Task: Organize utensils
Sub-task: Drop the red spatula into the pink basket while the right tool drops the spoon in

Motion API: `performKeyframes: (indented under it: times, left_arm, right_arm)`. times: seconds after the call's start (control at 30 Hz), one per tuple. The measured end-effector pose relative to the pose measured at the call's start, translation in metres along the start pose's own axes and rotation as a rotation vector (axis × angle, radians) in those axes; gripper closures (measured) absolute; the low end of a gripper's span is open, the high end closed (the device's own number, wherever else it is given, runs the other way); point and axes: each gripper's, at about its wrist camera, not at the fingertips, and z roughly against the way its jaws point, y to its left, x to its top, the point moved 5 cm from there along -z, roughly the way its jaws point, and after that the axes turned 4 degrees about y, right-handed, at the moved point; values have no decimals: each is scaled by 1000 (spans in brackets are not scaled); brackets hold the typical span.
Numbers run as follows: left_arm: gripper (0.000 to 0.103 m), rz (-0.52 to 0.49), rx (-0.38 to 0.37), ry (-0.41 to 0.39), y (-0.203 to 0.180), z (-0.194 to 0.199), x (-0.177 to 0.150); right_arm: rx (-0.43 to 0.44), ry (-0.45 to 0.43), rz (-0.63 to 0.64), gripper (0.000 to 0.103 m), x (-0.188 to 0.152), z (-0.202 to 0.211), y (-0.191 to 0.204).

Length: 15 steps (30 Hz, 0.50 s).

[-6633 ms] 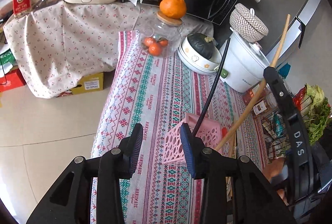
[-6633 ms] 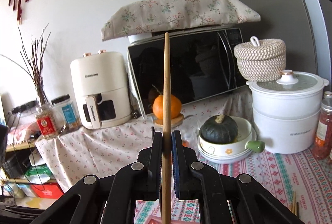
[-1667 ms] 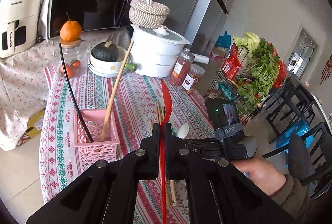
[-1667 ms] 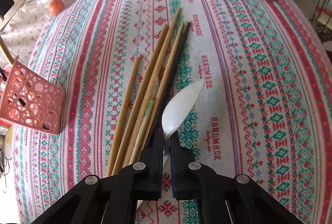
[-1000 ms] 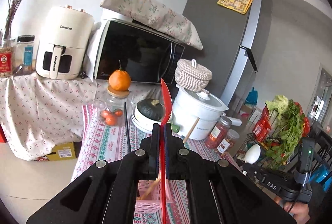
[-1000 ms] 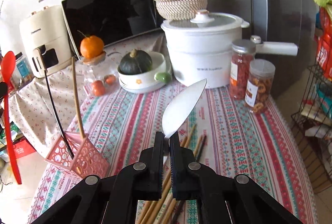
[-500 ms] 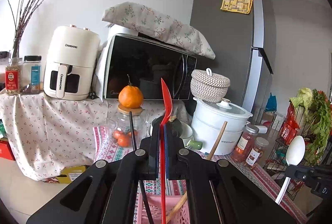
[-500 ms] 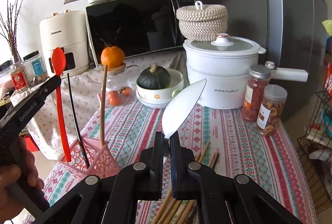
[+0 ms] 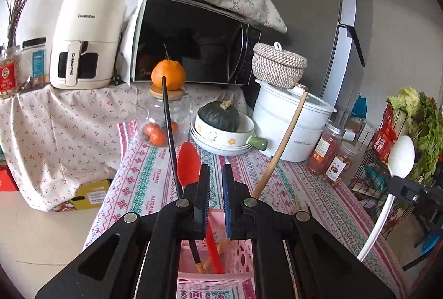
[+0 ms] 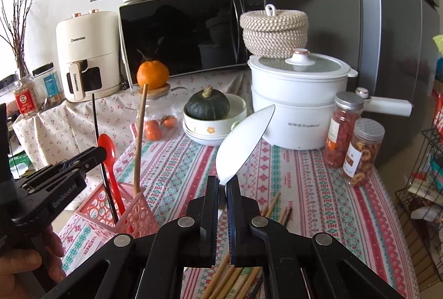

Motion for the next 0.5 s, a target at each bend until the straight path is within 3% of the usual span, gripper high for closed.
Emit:
performKeyframes:
  times: [0.1, 0.17, 0.23, 0.4, 0.5]
  left_arm:
    - [91, 80, -5, 79, 11, 8, 9]
    - [81, 123, 0, 127, 19, 18, 13]
    - [54, 140, 29, 187, 24, 28, 15]
    - [47, 55, 115, 317, 28, 46, 5]
    - [46, 75, 136, 368, 40, 47, -2]
  right_arm:
    - [0, 1, -3, 99, 0, -1, 0]
    - [1, -1, 1, 99, 0, -2, 2]
    - [-1, -2, 8, 99, -1, -3, 5]
    - [1, -12, 29, 99, -1, -7, 17]
    - [4, -40, 33, 99, 3, -7, 26]
